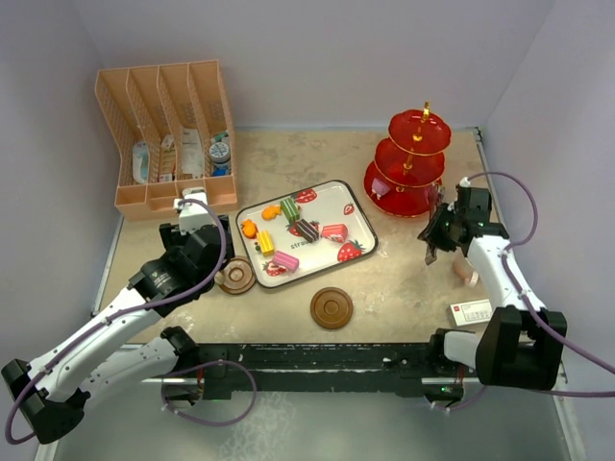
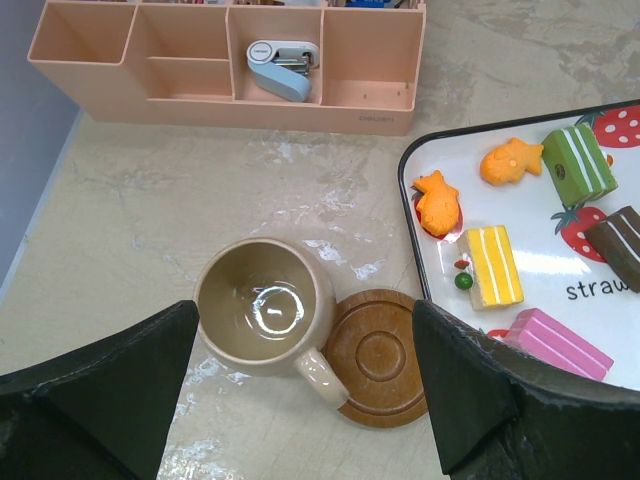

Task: Serve the afternoon tea
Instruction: Place the desert on the desert table.

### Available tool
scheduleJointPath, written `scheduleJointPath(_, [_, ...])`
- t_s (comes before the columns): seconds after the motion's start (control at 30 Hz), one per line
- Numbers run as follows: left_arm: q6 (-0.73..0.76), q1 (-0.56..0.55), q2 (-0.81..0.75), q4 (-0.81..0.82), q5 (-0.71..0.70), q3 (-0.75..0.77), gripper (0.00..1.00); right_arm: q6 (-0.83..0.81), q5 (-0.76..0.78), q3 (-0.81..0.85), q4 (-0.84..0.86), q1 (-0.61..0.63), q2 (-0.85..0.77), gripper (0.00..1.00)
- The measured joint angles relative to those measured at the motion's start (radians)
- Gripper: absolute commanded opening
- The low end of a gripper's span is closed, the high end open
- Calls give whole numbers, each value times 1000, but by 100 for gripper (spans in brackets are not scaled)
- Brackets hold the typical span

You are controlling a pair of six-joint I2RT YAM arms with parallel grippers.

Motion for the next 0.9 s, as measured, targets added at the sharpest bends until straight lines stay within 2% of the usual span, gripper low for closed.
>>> scheduleJointPath(0.57, [0, 0, 14, 0, -1, 0, 85, -54, -77, 10, 263, -8, 208, 19])
scheduleJointPath(0.9, [0, 0, 29, -1, -5, 0, 85, -73, -88, 28, 328, -8, 303, 25])
